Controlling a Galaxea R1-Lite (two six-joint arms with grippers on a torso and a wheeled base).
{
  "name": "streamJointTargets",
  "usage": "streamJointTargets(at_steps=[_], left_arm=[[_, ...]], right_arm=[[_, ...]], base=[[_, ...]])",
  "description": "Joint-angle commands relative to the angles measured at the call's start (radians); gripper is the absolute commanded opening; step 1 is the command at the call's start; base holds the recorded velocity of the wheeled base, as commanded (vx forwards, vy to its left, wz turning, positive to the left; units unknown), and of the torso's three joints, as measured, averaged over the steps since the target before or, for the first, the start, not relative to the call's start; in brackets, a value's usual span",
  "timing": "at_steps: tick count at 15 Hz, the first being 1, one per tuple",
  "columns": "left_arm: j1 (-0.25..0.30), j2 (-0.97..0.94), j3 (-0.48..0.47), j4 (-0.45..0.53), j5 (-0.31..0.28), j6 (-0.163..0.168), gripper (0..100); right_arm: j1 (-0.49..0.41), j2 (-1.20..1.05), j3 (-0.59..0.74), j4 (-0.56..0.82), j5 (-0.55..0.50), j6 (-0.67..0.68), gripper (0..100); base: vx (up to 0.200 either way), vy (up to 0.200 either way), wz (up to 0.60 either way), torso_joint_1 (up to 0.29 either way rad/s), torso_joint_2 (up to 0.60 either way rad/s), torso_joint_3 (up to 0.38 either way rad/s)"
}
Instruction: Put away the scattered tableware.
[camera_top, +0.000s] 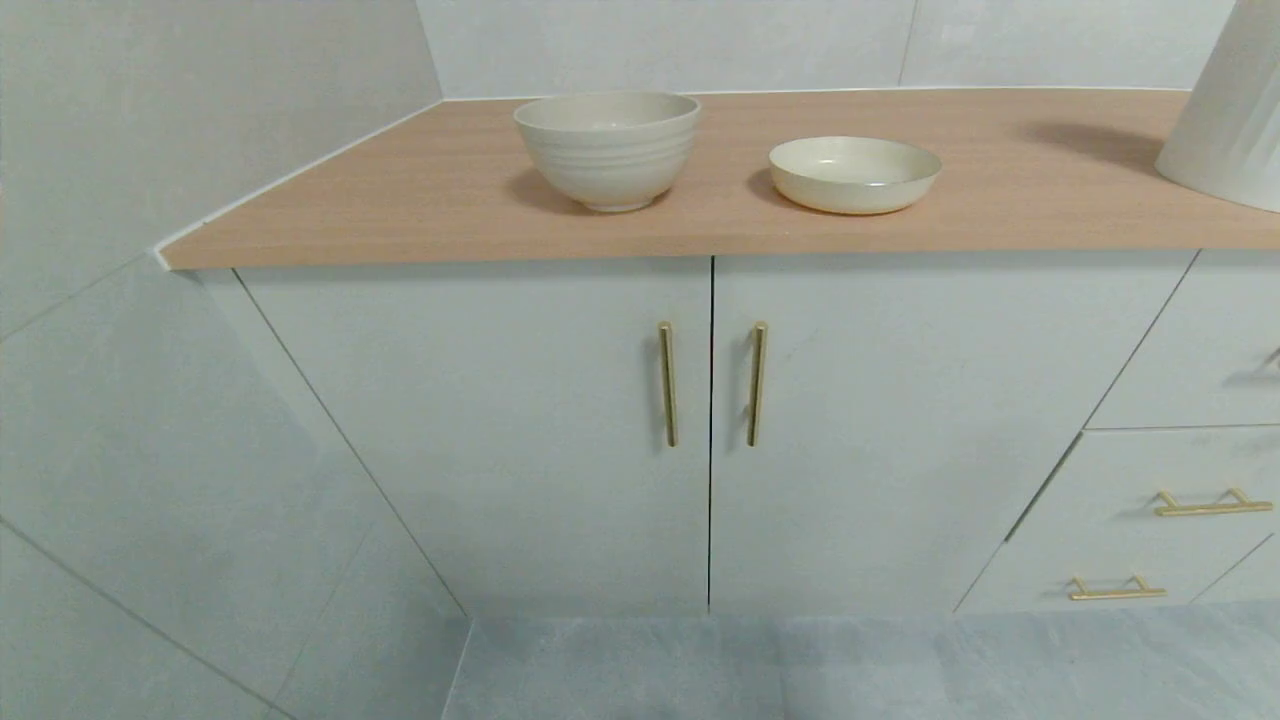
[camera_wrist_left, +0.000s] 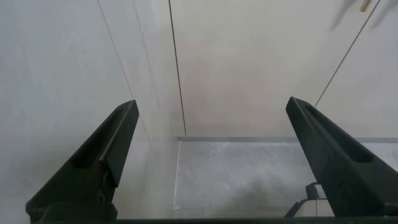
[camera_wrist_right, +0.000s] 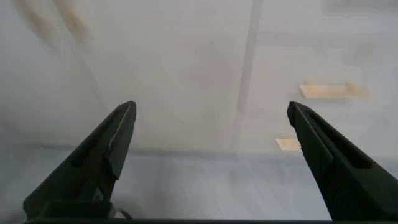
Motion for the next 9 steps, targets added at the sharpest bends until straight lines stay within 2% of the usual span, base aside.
streamJointTargets(at_steps=[1,2,3,4,5,6,9], left_arm=[[0.000,0.000,0.000,-0.001,0.000,0.000,100],[0.000,0.000,0.000,-0.001,0.000,0.000,100],[0.000,0.000,0.000,-0.001,0.000,0.000,100],[0.000,0.000,0.000,-0.001,0.000,0.000,100],[0.000,0.000,0.000,-0.001,0.000,0.000,100],[0.000,0.000,0.000,-0.001,0.000,0.000,100],[0.000,0.000,0.000,-0.001,0.000,0.000,100]], right_arm=[[0.009,0.208,-0.181,0.017,0.202,0.020,100],[0.009,0.260,-0.200,0.017,0.237,0.020,100],[0.018,0.456,-0.272,0.014,0.335,0.018,100],[0.043,0.596,-0.336,0.012,0.388,0.018,100],[0.075,0.676,-0.381,0.008,0.404,0.018,100],[0.178,0.843,-0.465,-0.034,0.401,0.026,100],[0.323,1.160,-0.517,-0.321,0.354,0.048,100]], base=[[0.000,0.000,0.00,0.000,0.00,0.000],[0.000,0.000,0.00,0.000,0.00,0.000],[0.000,0.000,0.00,0.000,0.00,0.000],[0.000,0.000,0.00,0.000,0.00,0.000],[0.000,0.000,0.00,0.000,0.00,0.000],[0.000,0.000,0.00,0.000,0.00,0.000],[0.000,0.000,0.00,0.000,0.00,0.000]])
